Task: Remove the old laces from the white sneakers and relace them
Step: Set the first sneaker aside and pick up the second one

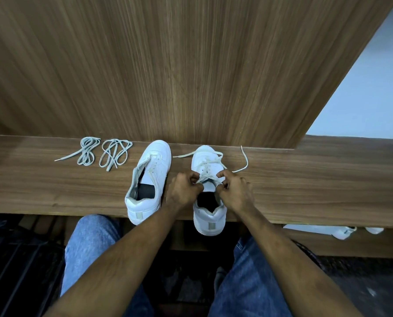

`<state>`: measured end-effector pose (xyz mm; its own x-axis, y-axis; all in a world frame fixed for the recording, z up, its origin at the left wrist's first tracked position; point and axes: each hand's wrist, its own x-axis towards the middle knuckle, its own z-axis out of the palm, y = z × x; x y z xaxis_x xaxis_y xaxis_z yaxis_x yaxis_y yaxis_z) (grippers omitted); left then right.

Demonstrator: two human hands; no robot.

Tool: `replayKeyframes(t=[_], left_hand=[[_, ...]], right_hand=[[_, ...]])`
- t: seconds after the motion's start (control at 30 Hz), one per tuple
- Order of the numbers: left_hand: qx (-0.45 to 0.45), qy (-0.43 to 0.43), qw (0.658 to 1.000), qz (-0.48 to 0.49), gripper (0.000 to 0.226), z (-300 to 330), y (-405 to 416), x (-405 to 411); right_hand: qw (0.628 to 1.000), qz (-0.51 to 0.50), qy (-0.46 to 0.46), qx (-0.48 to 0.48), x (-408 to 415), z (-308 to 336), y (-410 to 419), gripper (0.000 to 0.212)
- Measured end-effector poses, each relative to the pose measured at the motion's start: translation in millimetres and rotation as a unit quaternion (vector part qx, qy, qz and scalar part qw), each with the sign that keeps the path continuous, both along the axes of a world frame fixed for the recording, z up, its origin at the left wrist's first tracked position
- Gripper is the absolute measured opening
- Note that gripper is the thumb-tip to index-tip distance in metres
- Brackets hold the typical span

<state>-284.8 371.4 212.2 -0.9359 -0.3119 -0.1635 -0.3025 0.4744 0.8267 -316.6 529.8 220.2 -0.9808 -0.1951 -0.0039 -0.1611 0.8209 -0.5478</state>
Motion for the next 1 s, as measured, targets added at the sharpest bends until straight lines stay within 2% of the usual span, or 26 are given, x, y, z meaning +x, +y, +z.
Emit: replayKeyframes(t=[0.1, 0.17, 0.23, 0.37, 0.4, 0.43, 0.5, 0.6, 0.7, 0.8, 0.9, 1.0], left_hand=[[0.011, 0.014, 1.0, 0.003, 0.019, 2.8, 5.5, -4.8], [0.008, 0.034, 0.999, -0.003, 0.024, 8.4, 8.6, -7.0], [0.014, 0.045, 0.999, -0.02, 0.023, 11.0, 10.1, -9.3], [0.088, 0.089, 0.992, -0.028, 0.013, 11.0, 8.5, -13.8], [0.091, 0.099, 0.99, -0.034, 0.015, 9.9, 6.2, -15.1], [0.088, 0.1, 0.99, -0.046, 0.018, 9.6, 3.8, -15.4], [0.078, 0.093, 0.989, -0.084, 0.03, 11.3, -1.5, -12.0], [0.062, 0.078, 0.983, -0.155, 0.049, 11.1, -8.3, -7.6], [0.059, 0.068, 0.989, -0.119, 0.04, 12.0, -9.4, -10.3], [0.168, 0.037, 0.985, -0.026, 0.029, 25.1, -1.8, -16.3], [0.28, 0.047, 0.959, 0.019, 0.025, 53.5, 4.7, -25.0], [0.318, 0.083, 0.944, 0.031, 0.025, 81.8, 4.1, -36.1]], right_hand=[[0.998, 0.041, 0.001, 0.039, -2.3, 2.1, -2.0, 0.048], [0.995, 0.07, 0.011, 0.075, -1.1, 7.2, -2.4, 0.045], [0.994, 0.092, 0.004, 0.067, -1.6, 9.5, -2.2, 0.036], [0.991, 0.113, -0.001, -0.071, -4.7, 9.8, -8.0, 0.008], [0.987, 0.1, -0.019, -0.121, -5.3, 11.5, -10.9, 0.008], [0.98, 0.078, -0.058, -0.174, -5.9, 15.7, -13.7, 0.017], [0.946, 0.017, -0.167, -0.278, -8.5, 26.1, -15.1, 0.024], [0.9, -0.044, -0.248, -0.357, -18.2, 39.3, -9.0, 0.009], [0.876, -0.054, -0.254, -0.406, -22.8, 56.2, -2.6, 0.004], [0.86, -0.031, -0.255, -0.44, -28.0, 73.3, 4.4, 0.01], [0.841, -0.012, -0.227, -0.491, -34.7, 84.0, 8.3, 0.018], [0.854, -0.026, -0.181, -0.487, -40.1, 85.6, 8.8, 0.029]])
